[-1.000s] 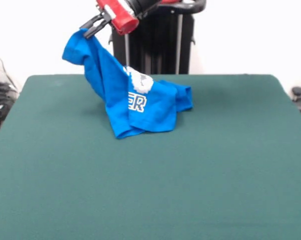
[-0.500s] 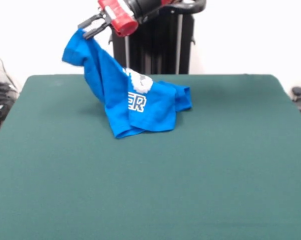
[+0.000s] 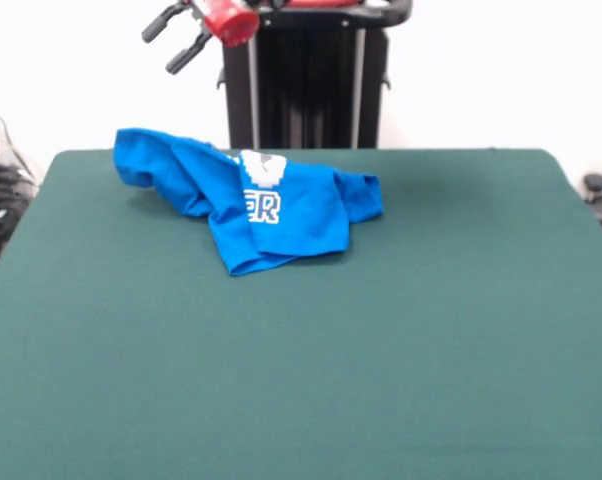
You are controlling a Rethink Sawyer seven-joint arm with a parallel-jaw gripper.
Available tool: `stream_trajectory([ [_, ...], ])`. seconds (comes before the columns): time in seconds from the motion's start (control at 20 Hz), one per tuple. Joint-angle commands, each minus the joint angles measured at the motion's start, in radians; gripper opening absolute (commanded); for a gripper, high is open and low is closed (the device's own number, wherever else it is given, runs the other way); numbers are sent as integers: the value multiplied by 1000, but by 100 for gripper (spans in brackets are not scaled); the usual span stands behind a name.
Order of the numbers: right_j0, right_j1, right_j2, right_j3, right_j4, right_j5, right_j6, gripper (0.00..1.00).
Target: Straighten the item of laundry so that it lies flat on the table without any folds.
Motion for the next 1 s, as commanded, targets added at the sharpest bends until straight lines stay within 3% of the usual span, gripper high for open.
stream_trajectory([
  [0.05,-88,-487,382,-83,-118,358,-185,100],
  [0.2,-154,-557,500,-73,-109,408,-187,100],
  [0.4,-312,-626,716,-21,-94,405,-187,100],
  [0.55,-383,-637,814,-6,-91,383,-171,100],
  [1.0,-331,-547,790,-117,-84,377,-60,100],
])
